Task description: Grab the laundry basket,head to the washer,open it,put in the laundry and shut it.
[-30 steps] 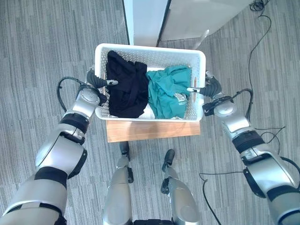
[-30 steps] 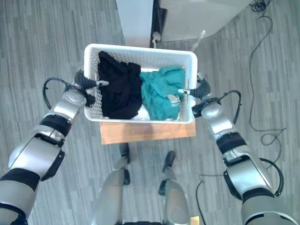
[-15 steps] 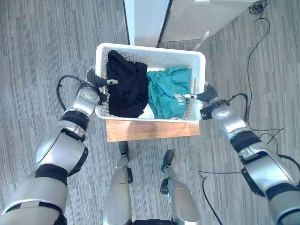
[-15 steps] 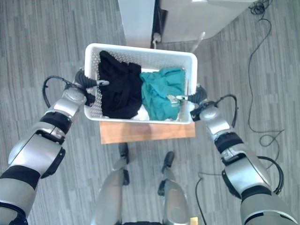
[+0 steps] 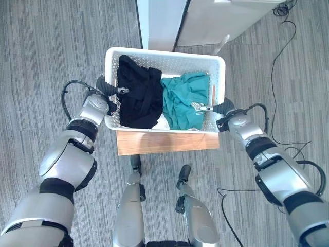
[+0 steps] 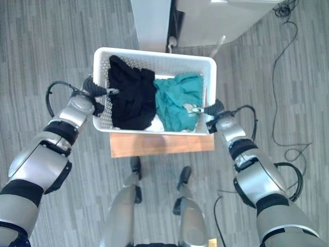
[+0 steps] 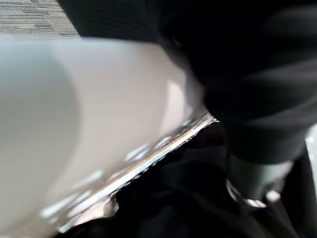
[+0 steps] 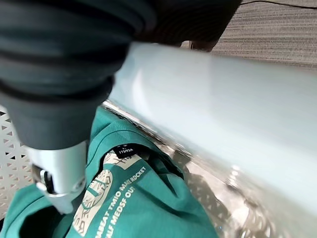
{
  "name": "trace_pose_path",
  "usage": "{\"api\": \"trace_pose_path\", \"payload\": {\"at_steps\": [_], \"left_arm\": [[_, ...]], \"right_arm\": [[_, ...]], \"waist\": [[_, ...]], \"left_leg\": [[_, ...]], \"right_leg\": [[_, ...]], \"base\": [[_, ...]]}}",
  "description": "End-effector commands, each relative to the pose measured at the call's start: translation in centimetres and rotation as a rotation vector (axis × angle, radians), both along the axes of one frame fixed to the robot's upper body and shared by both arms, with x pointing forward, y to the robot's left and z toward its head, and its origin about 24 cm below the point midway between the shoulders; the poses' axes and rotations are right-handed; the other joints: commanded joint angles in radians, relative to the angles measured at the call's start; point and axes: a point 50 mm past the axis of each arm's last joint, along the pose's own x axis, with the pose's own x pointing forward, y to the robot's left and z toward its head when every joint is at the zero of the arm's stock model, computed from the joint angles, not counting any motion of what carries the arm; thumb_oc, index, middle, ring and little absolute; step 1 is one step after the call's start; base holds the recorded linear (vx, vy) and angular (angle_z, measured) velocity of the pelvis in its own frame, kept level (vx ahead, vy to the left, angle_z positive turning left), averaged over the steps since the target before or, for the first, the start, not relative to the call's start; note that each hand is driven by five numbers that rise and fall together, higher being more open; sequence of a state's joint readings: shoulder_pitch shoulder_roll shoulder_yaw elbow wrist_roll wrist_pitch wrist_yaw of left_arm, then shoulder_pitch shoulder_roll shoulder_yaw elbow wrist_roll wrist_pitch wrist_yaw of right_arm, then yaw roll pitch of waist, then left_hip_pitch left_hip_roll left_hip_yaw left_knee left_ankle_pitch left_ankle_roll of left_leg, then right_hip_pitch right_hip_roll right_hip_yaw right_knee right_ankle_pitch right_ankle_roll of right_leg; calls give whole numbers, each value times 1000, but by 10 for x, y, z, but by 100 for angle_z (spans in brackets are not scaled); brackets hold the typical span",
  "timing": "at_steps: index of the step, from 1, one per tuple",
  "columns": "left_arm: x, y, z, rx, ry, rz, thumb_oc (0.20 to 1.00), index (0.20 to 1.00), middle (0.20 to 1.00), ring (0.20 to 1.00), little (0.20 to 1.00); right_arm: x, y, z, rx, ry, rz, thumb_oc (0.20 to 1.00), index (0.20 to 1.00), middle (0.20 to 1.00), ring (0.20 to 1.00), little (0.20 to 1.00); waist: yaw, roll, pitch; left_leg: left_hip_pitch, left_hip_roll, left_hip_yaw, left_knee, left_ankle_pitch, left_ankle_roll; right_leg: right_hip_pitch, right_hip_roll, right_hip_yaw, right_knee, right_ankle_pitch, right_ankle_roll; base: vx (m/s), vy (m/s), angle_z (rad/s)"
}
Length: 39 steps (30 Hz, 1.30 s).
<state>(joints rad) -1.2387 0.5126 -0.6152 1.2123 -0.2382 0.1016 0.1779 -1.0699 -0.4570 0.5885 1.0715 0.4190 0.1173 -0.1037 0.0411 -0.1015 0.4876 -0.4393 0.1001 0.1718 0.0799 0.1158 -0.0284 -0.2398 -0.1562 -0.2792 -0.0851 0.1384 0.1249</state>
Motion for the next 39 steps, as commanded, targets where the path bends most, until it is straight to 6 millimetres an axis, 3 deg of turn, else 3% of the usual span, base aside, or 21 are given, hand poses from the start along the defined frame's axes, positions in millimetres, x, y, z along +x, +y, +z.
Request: {"api": "trace_pose_path", "payload": {"at_steps": [1, 2, 3, 12, 24, 33, 39], "left_arm": [[-1, 11, -6, 38, 66, 53, 200, 200, 200, 200, 200], [-1, 11, -6, 38, 66, 53, 200, 200, 200, 200, 200], [-1, 11, -6, 45, 71, 52, 200, 200, 200, 200, 200], [0, 3, -3, 153, 52, -18, 200, 200, 200, 200, 200], [-5, -1, -23, 163, 66, -68, 200, 200, 200, 200, 200], [-10, -9, -28, 167, 36, -145, 200, 200, 200, 200, 200], [-21, -28, -43, 164, 44, -278, 200, 200, 200, 200, 200]], "right_arm": [[8, 14, 27, 8, -62, 49, 827, 827, 827, 827, 827], [8, 14, 27, 8, -61, 49, 485, 485, 485, 485, 485], [7, 16, 27, 1, -61, 57, 200, 200, 200, 200, 200], [4, 18, 32, -53, -117, 96, 200, 200, 200, 200, 200], [-10, -10, 11, -46, -103, 72, 200, 200, 200, 200, 200], [-36, -58, -10, -4, -89, -33, 200, 200, 200, 200, 200], [-73, -110, -35, 5, -34, -154, 200, 200, 200, 200, 200]], "waist": [[28, 4, 23], [27, 4, 23], [27, 3, 22], [28, 7, 18], [33, 17, -11], [22, 27, -60], [7, 45, -110]], "left_leg": [[-39, -5, -89, 61, -50, -39], [-39, -5, -89, 61, -50, -39], [-39, -5, -90, 58, -48, -39], [-31, -12, -98, 43, -47, -37], [10, -26, -106, 37, -64, -27], [63, -38, -113, 48, -96, -14], [138, -55, -113, 67, -143, 4]], "right_leg": [[-41, -35, 21, 63, -7, 43], [-41, -35, 21, 63, -7, 43], [-41, -34, 21, 62, -8, 43], [-33, -37, 9, 65, -13, 46], [6, -50, -3, 74, -26, 51], [48, -71, -2, 98, -43, 57], [113, -95, 10, 118, -62, 64]], "base": [[0, 0, 0], [0, 0, 0], [0, 0, 0], [0, 0, 0], [15, 8, 3], [30, 28, 1], [41, 67, 4]]}}
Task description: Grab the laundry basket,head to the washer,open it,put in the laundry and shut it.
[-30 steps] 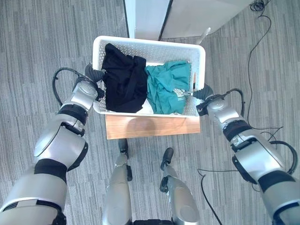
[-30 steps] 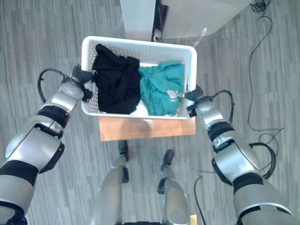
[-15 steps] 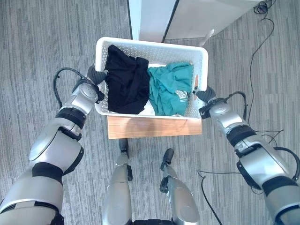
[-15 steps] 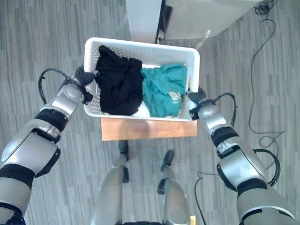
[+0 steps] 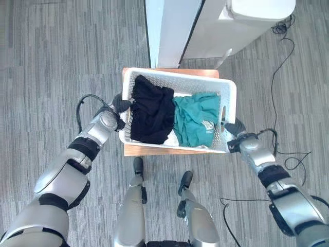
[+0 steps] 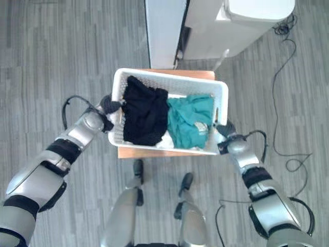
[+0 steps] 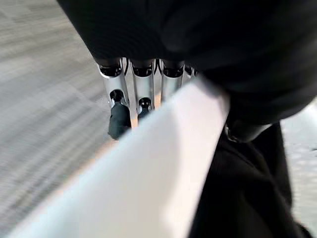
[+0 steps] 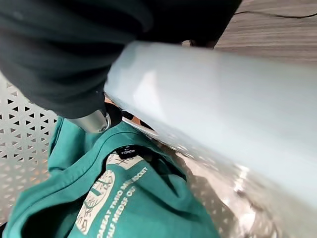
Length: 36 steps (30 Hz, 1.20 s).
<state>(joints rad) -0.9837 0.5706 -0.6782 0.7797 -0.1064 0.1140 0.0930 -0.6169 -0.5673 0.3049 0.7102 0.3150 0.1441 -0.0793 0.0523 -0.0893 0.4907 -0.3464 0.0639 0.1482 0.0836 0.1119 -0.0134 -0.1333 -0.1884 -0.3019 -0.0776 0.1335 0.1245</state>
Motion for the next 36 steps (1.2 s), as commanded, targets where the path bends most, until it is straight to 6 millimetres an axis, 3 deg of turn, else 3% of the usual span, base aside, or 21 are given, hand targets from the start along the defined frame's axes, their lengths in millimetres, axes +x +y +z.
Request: {"api": "trace_pose_path", "payload": {"at_steps": [1, 6, 8, 9, 11, 12, 13, 14, 15, 21, 22, 24, 26, 27, 28, 33, 36], "left_arm": [[-1, 8, 0, -14, -19, 14, 200, 200, 200, 200, 200], [-10, -1, -11, -31, 2, -52, 200, 200, 200, 200, 200], [-14, -2, -17, -50, 23, -70, 200, 200, 200, 200, 200], [-16, -1, -18, -57, 23, -76, 200, 200, 200, 200, 200], [-18, 1, -18, -60, 25, -80, 200, 200, 200, 200, 200], [-20, 1, -20, -57, 34, -89, 200, 200, 200, 200, 200], [-24, 3, -25, -52, 58, -96, 200, 200, 200, 200, 200], [-24, 3, -26, -52, 59, -96, 200, 200, 200, 200, 200], [-28, 8, -32, -51, 86, -91, 200, 200, 200, 200, 200], [-33, 14, -42, -57, 129, -77, 200, 200, 200, 200, 200], [-34, 15, -45, -67, 136, -78, 200, 200, 200, 200, 200], [-34, 15, -47, -72, 139, -70, 200, 200, 200, 200, 200], [-36, 17, -52, -102, 148, -65, 200, 200, 200, 200, 200], [-36, 17, -52, -102, 148, -65, 200, 200, 200, 200, 200], [-37, 18, -55, -118, 161, -57, 200, 200, 200, 200, 200], [-34, 19, -60, -129, 180, -29, 200, 200, 200, 200, 200], [-30, 10, -64, -136, 196, -39, 200, 200, 200, 200, 200]], "right_arm": [[-20, -58, 29, -73, -92, -84, 200, 200, 200, 200, 200], [-43, -77, 16, -28, -66, -136, 200, 200, 200, 200, 200], [-43, -77, 15, -19, -69, -139, 200, 200, 200, 200, 200], [-44, -77, 14, -21, -61, -132, 200, 200, 200, 200, 200], [-46, -78, 12, -19, -49, -132, 200, 200, 200, 200, 200], [-47, -79, 8, -14, -38, -133, 200, 200, 200, 200, 200], [-50, -80, 3, -7, -17, -133, 200, 200, 200, 200, 200], [-50, -80, 3, -7, -17, -132, 200, 200, 200, 200, 200], [-53, -82, -2, -7, 8, -141, 200, 200, 200, 200, 200], [-56, -88, -12, -8, 51, -175, 200, 200, 200, 200, 200], [-62, -93, -15, -8, 57, -194, 200, 200, 200, 200, 200], [-64, -93, -16, -4, 54, -201, 200, 200, 200, 200, 200], [-67, -92, -18, 2, 48, -198, 200, 200, 200, 200, 200], [-68, -92, -18, 2, 48, -198, 200, 200, 200, 200, 200], [-69, -94, -18, -3, 50, -199, 200, 200, 200, 200, 200], [-73, -98, -15, -21, 43, -196, 200, 200, 200, 200, 200], [-74, -104, -9, -31, 25, -210, 200, 200, 200, 200, 200]], "waist": [[-8, 34, -123], [-34, 53, -154], [-43, 62, -154], [-41, 68, -154], [-34, 72, -155], [-24, 78, -158], [-5, 87, -172], [-4, 87, -172], [16, 89, -194], [61, 67, -235], [67, 58, -245], [67, 58, -248], [68, 62, -260], [68, 63, -259], [63, 70, -257], [39, 88, -238], [26, 92, -208]], "left_leg": [[53, -26, -90, 63, -141, -5], [95, -60, -75, 70, -169, 17], [98, -69, -51, 76, -176, 25], [100, -61, -37, 78, -175, 31], [105, -53, -21, 77, -175, 35], [112, -45, -5, 75, -172, 39], [125, -26, 28, 71, -167, 46], [126, -27, 29, 71, -168, 46], [132, -17, 63, 63, -157, 53], [123, -8, 125, 45, -115, 52], [112, 4, 133, 44, -91, 37], [103, 14, 135, 42, -68, 27], [89, 67, 146, 10, -1, -10], [90, 68, 145, 8, 0, -11], [85, 118, 152, -19, 62, -41], [115, 194, 143, -127, 156, -89], [103, 191, 83, -121, 148, -102]], "right_leg": [[12, -69, 35, 112, -55, 67], [25, -98, 59, 112, -29, 80], [-1, -118, 81, 111, 52, 104], [-13, -118, 87, 120, 50, 105], [-16, -112, 90, 140, 28, 99], [-9, -107, 82, 176, -1, 93], [15, -97, 42, 263, -71, 80], [15, -98, 43, 267, -74, 80], [46, -93, 9, 347, -117, 70], [130, -70, 13, 408, -136, 69], [156, -46, 29, 370, -176, 61], [166, -36, 29, 351, -193, 53], [199, 9, 15, 256, -268, 27], [201, 11, 15, 253, -267, 26], [206, 50, 13, 218, -288, 9], [209, 132, 22, 161, -292, -20], [204, 144, 29, 151, -275, -31]], "base": [[24, 93, 4], [-17, 100, -2], [-145, 104, -16], [-152, 82, -25], [-86, 41, -36], [-115, 51, -48], [-114, 51, -47], [-162, 26, -68], [-91, -8, -55], [-166, -98, -46], [-153, -172, -50], [-175, -198, -43], [-258, -314, -53], [-297, -392, -69], [-229, -307, -57], [-192, -262, -39], [-248, -200, -26]]}}
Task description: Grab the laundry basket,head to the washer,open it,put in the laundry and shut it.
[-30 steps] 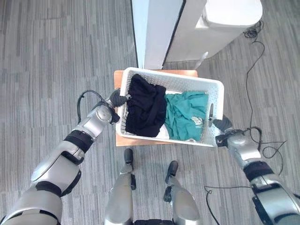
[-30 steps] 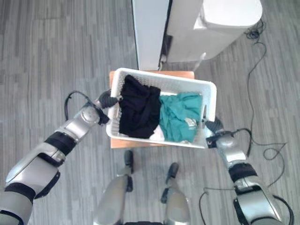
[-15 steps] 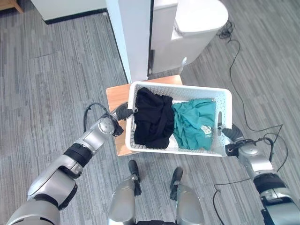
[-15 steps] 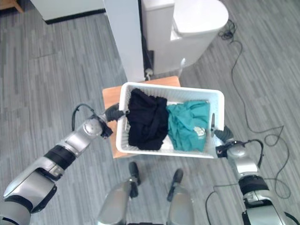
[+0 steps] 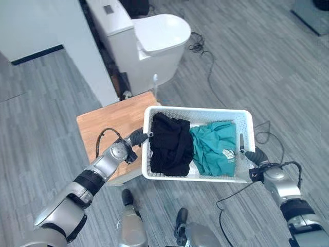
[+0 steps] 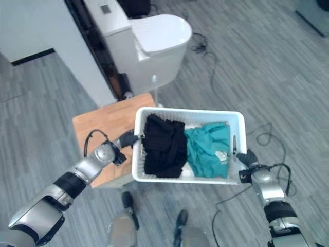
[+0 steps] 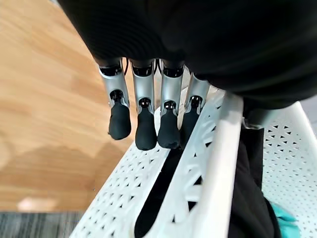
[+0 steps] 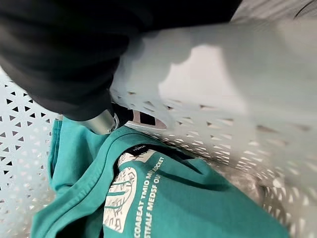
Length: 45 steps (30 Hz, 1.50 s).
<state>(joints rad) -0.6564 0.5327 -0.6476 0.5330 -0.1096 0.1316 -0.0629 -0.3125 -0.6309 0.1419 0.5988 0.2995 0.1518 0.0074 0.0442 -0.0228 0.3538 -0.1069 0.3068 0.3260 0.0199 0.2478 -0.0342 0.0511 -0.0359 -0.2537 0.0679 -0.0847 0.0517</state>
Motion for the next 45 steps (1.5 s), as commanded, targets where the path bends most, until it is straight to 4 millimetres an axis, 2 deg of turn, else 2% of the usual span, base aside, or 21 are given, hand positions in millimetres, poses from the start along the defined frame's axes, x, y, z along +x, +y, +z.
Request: {"api": "trace_pose_path", "payload": {"at_steps": [1, 3, 4, 8, 10, 12, 14, 16, 17, 18, 20, 22, 24, 28, 30, 31, 33, 34, 36, 42, 45], "left_arm": [[25, 33, 27, -18, -91, 170, 200, 200, 200, 200, 200], [27, 29, 32, -13, -105, 157, 200, 200, 200, 200, 200], [28, 28, 32, -14, -105, 156, 200, 200, 200, 200, 200], [32, 20, 38, -18, -127, 144, 200, 200, 200, 200, 200], [31, 20, 36, -27, -126, 149, 200, 200, 200, 200, 200], [31, 20, 35, -39, -126, 150, 200, 200, 200, 200, 200], [32, 17, 36, -38, -131, 138, 200, 200, 200, 200, 200], [32, 16, 38, -37, -138, 131, 200, 200, 200, 200, 200], [33, 21, 41, -44, -145, 142, 200, 200, 200, 200, 200], [33, 21, 41, -44, -146, 143, 200, 200, 200, 200, 200], [30, 31, 39, -42, -141, 170, 200, 200, 200, 200, 200], [27, 40, 34, -28, -127, 187, 200, 200, 200, 200, 200], [26, 42, 35, -29, -129, 192, 200, 200, 200, 200, 200], [27, 41, 36, -21, -130, 192, 200, 200, 200, 200, 200], [29, 38, 38, -13, -135, 182, 200, 200, 200, 200, 200], [29, 38, 38, -13, -135, 182, 200, 200, 200, 200, 200], [28, 36, 36, -21, -132, 183, 200, 200, 200, 200, 200], [28, 33, 36, -33, -134, 176, 200, 200, 200, 200, 200], [29, 30, 38, -34, -139, 168, 200, 200, 200, 200, 200], [33, 22, 44, -32, -158, 154, 200, 200, 200, 200, 200], [36, 21, 50, -25, -169, 156, 200, 200, 200, 200, 200]], "right_arm": [[-11, -55, 42, -80, -124, -125, 200, 200, 200, 200, 200], [-15, -58, 44, -74, -134, -128, 200, 200, 200, 200, 200], [-15, -58, 44, -74, -134, -129, 200, 200, 200, 200, 200], [-16, -62, 44, -54, -134, -142, 200, 200, 200, 200, 200], [-16, -61, 43, -41, -133, -139, 200, 200, 200, 200, 200], [-18, -63, 41, -28, -123, -143, 200, 200, 200, 200, 200], [-24, -72, 40, -13, -125, -197, 200, 200, 200, 200, 200], [-22, -74, 44, -18, -136, -205, 200, 200, 200, 200, 200], [-17, -73, 49, -23, -148, -197, 200, 200, 200, 200, 200], [-16, -73, 49, -23, -148, -196, 200, 200, 200, 200, 200], [-10, -65, 46, -8, -141, -181, 200, 200, 200, 200, 200], [-6, -55, 40, 4, -128, -152, 200, 200, 200, 200, 200], [-6, -50, 36, 9, -118, -132, 200, 200, 200, 200, 200], [-7, -48, 34, 8, -117, -121, 200, 200, 200, 200, 200], [-10, -48, 30, 19, -114, -127, 200, 200, 200, 200, 200], [-10, -48, 30, 19, -114, -127, 200, 200, 200, 200, 200], [-10, -46, 29, 25, -115, -124, 200, 200, 200, 200, 200], [-11, -46, 29, 26, -118, -128, 200, 200, 200, 200, 200], [-13, -46, 28, 29, -121, -130, 200, 200, 200, 200, 200], [-19, -48, 33, 20, -156, -137, 200, 200, 200, 200, 200], [-22, -45, 36, 20, -175, -119, 200, 200, 200, 200, 200]], "waist": [[29, 21, -60], [17, 10, -55], [18, 11, -56], [8, -24, -49], [7, -27, -52], [-12, -13, -63], [-41, 8, -82], [-49, 12, -84], [-53, 13, -82], [-50, 13, -83], [-24, 17, -73], [-1, 25, -72], [-3, 25, -75], [0, 16, -88], [23, -7, -107], [23, -7, -107], [32, -15, -107], [34, -18, -102], [31, -19, -101], [16, -18, -96], [3, -17, -90]], "left_leg": [[-142, -64, -123, -36, -4, -82], [-137, -96, -173, 26, -44, -74], [-141, -94, -174, 27, -43, -73], [-102, -200, -294, 203, -221, -38], [-86, -252, -350, 269, -291, -24], [-30, -277, -369, 235, -337, -13], [13, -284, -340, 147, -344, -1], [19, -301, -324, 114, -349, 10], [16, -316, -277, 93, -351, 29], [17, -316, -272, 91, -351, 30], [22, -304, -213, 79, -346, 41], [28, -284, -171, 75, -341, 44], [31, -279, -156, 76, -333, 51], [20, -282, -163, 88, -327, 60], [-1, -285, -174, 101, -317, 50], [-1, -285, -174, 101, -317, 50], [-14, -273, -174, 107, -307, 37], [-27, -254, -181, 104, -285, 19], [-24, -242, -193, 88, -266, 6], [-25, -219, -227, 55, -218, -20], [-26, -177, -240, 67, -194, -45]], "right_leg": [[10, -10, -14, 5, -47, 37], [-3, -15, -2, -5, -20, 33], [-5, -13, -2, -7, -17, 32], [-47, -36, 50, -7, 32, 33], [-64, -34, 81, -3, 45, 41], [-83, -25, 116, -2, 61, 51], [-125, -33, 146, -17, 106, 72], [-172, -51, 167, -19, 143, 90], [-221, -75, 190, -24, 185, 118], [-224, -74, 195, -23, 185, 119], [-256, -118, 112, 17, 190, 130], [-239, -165, 5, 58, 158, 122], [-223, -175, 12, 109, 127, 114], [-203, -149, 90, 169, 90, 111], [-128, -141, 92, 80, 72, 107], [-128, -141, 92, 80, 72, 106], [-112, -137, 74, 25, 82, 104], [-98, -122, 60, -23, 95, 99], [-78, -112, 42, -45, 96, 93], [-59, -81, 17, -49, 69, 70], [-58, -51, 4, -18, 32, 45]], "base": [[-220, -124, -26], [-151, -82, -20], [-112, -32, -29], [-120, -4, -48], [-91, 52, -77], [-76, 138, -53], [-158, 291, -62], [-260, 359, -74], [-243, 313, -115], [-265, 318, -137], [-160, 104, -106], [-104, 22, -102], [-90, 19, -67], [-52, -24, -9], [-49, -172, -3], [-91, -243, -9], [-79, -200, -10], [-65, -195, -10], [-48, -215, 0], [-16, -154, 25], [-12, -228, 25]]}}
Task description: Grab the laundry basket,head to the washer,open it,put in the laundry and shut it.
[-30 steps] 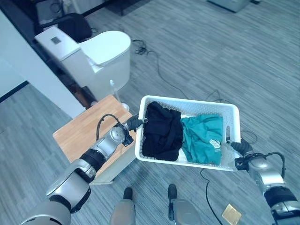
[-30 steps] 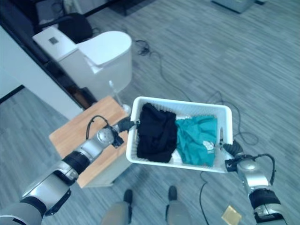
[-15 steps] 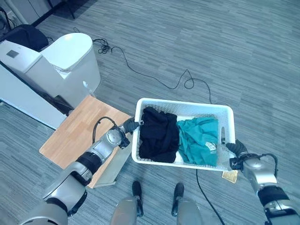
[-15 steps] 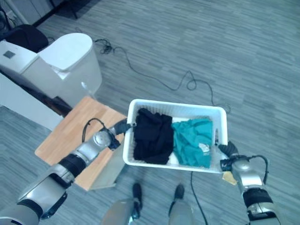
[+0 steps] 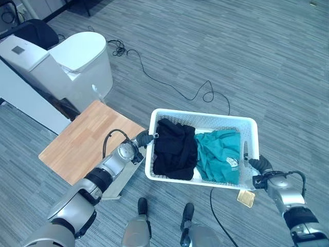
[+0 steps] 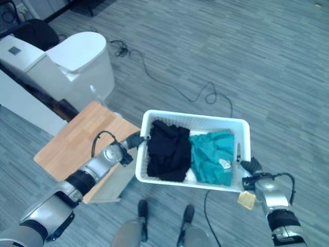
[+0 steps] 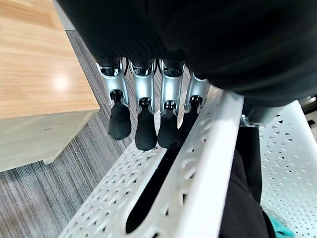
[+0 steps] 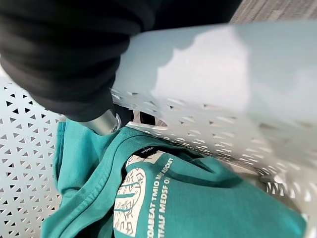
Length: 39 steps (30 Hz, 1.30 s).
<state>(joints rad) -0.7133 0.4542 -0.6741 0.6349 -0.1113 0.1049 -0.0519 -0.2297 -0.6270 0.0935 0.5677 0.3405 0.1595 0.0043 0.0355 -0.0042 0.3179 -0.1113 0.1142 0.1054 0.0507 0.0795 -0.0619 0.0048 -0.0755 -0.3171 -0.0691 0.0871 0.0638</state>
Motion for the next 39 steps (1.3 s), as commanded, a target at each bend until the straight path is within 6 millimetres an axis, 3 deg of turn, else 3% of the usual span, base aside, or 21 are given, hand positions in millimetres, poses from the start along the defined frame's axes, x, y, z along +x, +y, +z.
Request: {"api": "trace_pose_path", "payload": {"at_steps": [1, 2, 5, 6, 7, 8, 10, 11, 13, 14, 15, 18, 23, 25, 26, 28, 29, 31, 33, 37, 39], "left_arm": [[30, 38, 54, -11, -174, 174, 200, 200, 200, 200, 200], [30, 38, 54, -11, -174, 173, 200, 200, 200, 200, 200], [29, 37, 55, -16, -172, 168, 200, 200, 200, 200, 200], [29, 37, 55, -16, -172, 168, 200, 200, 200, 200, 200], [28, 36, 52, -26, -164, 166, 200, 200, 200, 200, 200], [27, 36, 51, -29, -160, 170, 200, 200, 200, 200, 200], [27, 37, 50, -31, -160, 171, 200, 200, 200, 200, 200], [25, 42, 44, -21, -143, 178, 200, 200, 200, 200, 200], [23, 44, 40, -17, -133, 184, 200, 200, 200, 200, 200], [22, 50, 35, -4, -119, 200, 200, 200, 200, 200, 200], [21, 53, 32, -2, -109, 210, 200, 200, 200, 200, 200], [21, 58, 32, -11, -108, 227, 200, 200, 200, 200, 200], [15, 74, 29, -18, -104, 262, 200, 200, 200, 200, 200], [9, 87, 25, -5, -100, 294, 200, 200, 200, 200, 200], [7, 91, 22, 8, -90, 295, 200, 200, 200, 200, 200], [4, 96, 19, 21, -81, 309, 200, 200, 200, 200, 200], [4, 95, 20, 22, -87, 306, 200, 200, 200, 200, 200], [4, 95, 20, 22, -87, 306, 200, 200, 200, 200, 200], [8, 92, 27, 5, -115, 318, 200, 200, 200, 200, 200], [15, 77, 35, -9, -135, 277, 200, 200, 200, 200, 200], [17, 71, 34, -6, -129, 264, 200, 200, 200, 200, 200]], "right_arm": [[-5, -37, 49, -40, -204, -68, 200, 200, 200, 200, 200], [-6, -37, 49, -40, -204, -69, 200, 200, 200, 200, 200], [-12, -31, 49, -44, -204, -23, 200, 200, 200, 200, 200], [-12, -31, 49, -44, -204, -23, 200, 200, 200, 200, 200], [-9, -24, 52, -43, -215, 18, 200, 200, 200, 200, 200], [-6, -20, 54, -43, -218, 36, 200, 200, 200, 200, 200], [-4, -16, 55, -40, -220, 59, 200, 200, 200, 200, 200], [0, -9, 55, -28, -224, 91, 200, 200, 200, 200, 200], [3, -4, 54, -20, -230, 107, 200, 200, 200, 200, 200], [9, 5, 53, -5, -232, 132, 200, 200, 200, 200, 200], [13, 9, 51, 1, -235, 134, 200, 200, 200, 200, 200], [26, 23, 44, 32, -216, 151, 200, 200, 200, 200, 200], [31, 52, 28, 89, -175, 217, 200, 200, 200, 200, 200], [29, 59, 21, 110, -153, 244, 200, 200, 200, 200, 200], [27, 60, 17, 111, -141, 247, 200, 200, 200, 200, 200], [26, 62, 9, 108, -106, 246, 200, 200, 200, 200, 200], [28, 60, 10, 95, -101, 240, 200, 200, 200, 200, 200], [28, 60, 11, 94, -102, 240, 200, 200, 200, 200, 200], [33, 62, 17, 86, -134, 240, 200, 200, 200, 200, 200], [30, 46, 22, 81, -154, 188, 200, 200, 200, 200, 200], [29, 39, 27, 84, -171, 168, 200, 200, 200, 200, 200]], "waist": [[8, -40, -52], [8, -39, -51], [13, -56, -31], [13, -53, -31], [22, -55, -15], [28, -53, -10], [32, -54, -11], [55, -51, -12], [70, -47, -17], [97, -34, -23], [109, -32, -22], [141, -31, -24], [189, -42, -69], [207, -69, -106], [206, -89, -117], [204, -107, -143], [183, -90, -139], [184, -91, -139], [132, -49, -120], [38, -24, -109], [2, -33, -108]], "left_leg": [[-22, 34, -20, 53, -21, -27], [-22, 35, -22, 55, -23, -29], [-80, 108, -41, 252, 30, -33], [-84, 111, -43, 260, 26, -33], [-129, 99, -62, 379, 19, -4], [-160, 62, -71, 394, -3, 9], [-185, 26, -78, 376, -21, 17], [-217, -35, -84, 312, -32, 20], [-226, -59, -84, 241, 8, 17], [-244, -84, -87, 118, 60, 7], [-262, -99, -86, 74, 72, 5], [-279, -122, -68, 10, 95, 5], [-256, -118, -47, 41, 113, 32], [-244, -131, -40, 80, 95, 56], [-236, -144, -20, 114, 66, 72], [-167, -167, -1, 126, -3, 118], [-113, -166, -13, 120, -36, 145], [-115, -167, -12, 121, -35, 145], [-18, -168, -65, 93, -68, 171], [89, -192, -149, 88, -127, 148], [123, -211, -189, 100, -170, 127]], "right_leg": [[-4, 0, 64, 123, -147, 24], [-2, 1, 62, 123, -148, 23], [49, 55, 70, 115, -166, -23], [49, 58, 70, 115, -166, -24], [64, 69, 75, 119, -178, -35], [62, 72, 83, 123, -181, -35], [61, 73, 93, 122, -181, -31], [77, 88, 113, 124, -190, -23], [86, 101, 128, 126, -197, -23], [102, 127, 144, 136, -216, -25], [113, 138, 158, 144, -228, -28], [153, 162, 204, 161, -266, -38], [235, 154, 273, 174, -314, -33], [262, 133, 284, 219, -300, -7], [260, 106, 279, 276, -256, 18], [180, 70, 261, 507, -93, 123], [112, 66, 261, 691, 47, 178], [108, 66, 262, 696, 46, 178], [-54, 83, 271, 863, -8, 139], [-188, 59, 293, 616, -132, 69], [-205, 32, 317, 400, -122, 71]], "base": [[-1, -230, 15], [21, -305, 22], [31, -309, 25], [41, -233, 10], [31, -170, -1], [63, -181, -7], [98, -41, -14], [228, -37, -39], [264, -27, -42], [307, -15, -58], [390, -11, -82], [348, 9, -72], [382, 69, -57], [630, 121, -62], [701, 150, -41], [603, 174, -28], [356, 129, -6], [217, 83, 28], [406, 116, 31], [393, -8, 54], [397, -132, 99]]}}
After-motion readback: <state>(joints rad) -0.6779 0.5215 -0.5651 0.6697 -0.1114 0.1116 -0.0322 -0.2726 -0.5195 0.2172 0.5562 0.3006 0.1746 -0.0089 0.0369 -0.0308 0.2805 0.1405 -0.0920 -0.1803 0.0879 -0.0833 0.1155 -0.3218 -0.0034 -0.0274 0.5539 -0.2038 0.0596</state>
